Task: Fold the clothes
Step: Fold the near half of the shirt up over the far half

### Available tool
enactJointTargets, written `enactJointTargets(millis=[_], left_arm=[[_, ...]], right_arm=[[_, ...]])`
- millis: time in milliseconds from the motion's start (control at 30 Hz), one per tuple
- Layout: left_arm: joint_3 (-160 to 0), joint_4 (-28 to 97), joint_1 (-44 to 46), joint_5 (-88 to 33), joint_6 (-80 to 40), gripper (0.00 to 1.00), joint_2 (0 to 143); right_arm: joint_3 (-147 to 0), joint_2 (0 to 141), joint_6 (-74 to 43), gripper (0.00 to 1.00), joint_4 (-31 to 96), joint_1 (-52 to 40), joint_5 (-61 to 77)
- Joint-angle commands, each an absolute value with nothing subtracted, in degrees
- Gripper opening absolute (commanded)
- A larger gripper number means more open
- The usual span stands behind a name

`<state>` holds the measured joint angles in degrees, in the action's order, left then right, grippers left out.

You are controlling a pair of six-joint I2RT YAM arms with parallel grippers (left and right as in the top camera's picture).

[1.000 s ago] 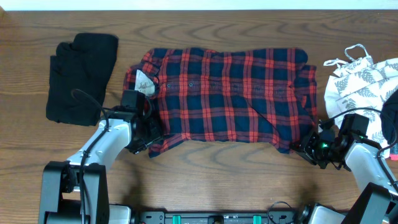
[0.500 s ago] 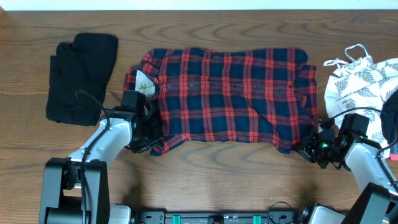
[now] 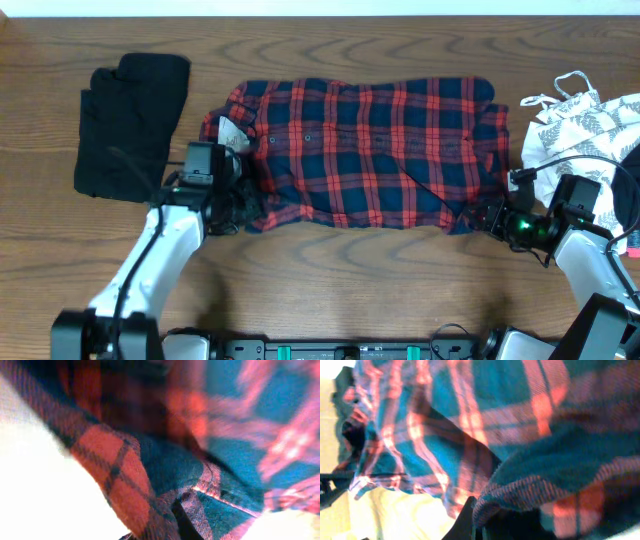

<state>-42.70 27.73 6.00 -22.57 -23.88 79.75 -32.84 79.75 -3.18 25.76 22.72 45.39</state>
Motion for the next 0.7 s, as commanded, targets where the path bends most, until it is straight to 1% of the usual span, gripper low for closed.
enactJointTargets(millis=[0, 200, 333, 433, 667], left_arm=[[-42.6, 26.2, 5.8, -23.1, -22.8, 0.06, 77.0], [-42.7, 24.4, 5.8, -18.6, -23.2, 0.06, 75.9], [-42.9, 21.2, 5.2, -18.4, -23.2, 0.06, 75.9], [-43.4, 19.3, 3.5, -18.4, -24.2, 0.06, 75.8], [-43.9, 16.5, -0.1, -18.4, -24.7, 0.06, 75.9]], right_arm=[[-33.5, 79.4, -1.2, 0.01, 24.1, 23.2, 50.0], [-36.2, 79.3, -1.7, 0.01, 21.1, 23.2, 49.9], [-38.5, 79.3, -3.4, 0.01, 20.8, 23.2, 46.9], [-39.3, 79.3, -5.9, 0.01, 20.4, 23.2, 43.9], [-39.5, 79.3, -10.5, 0.01, 16.2, 23.2, 41.6]])
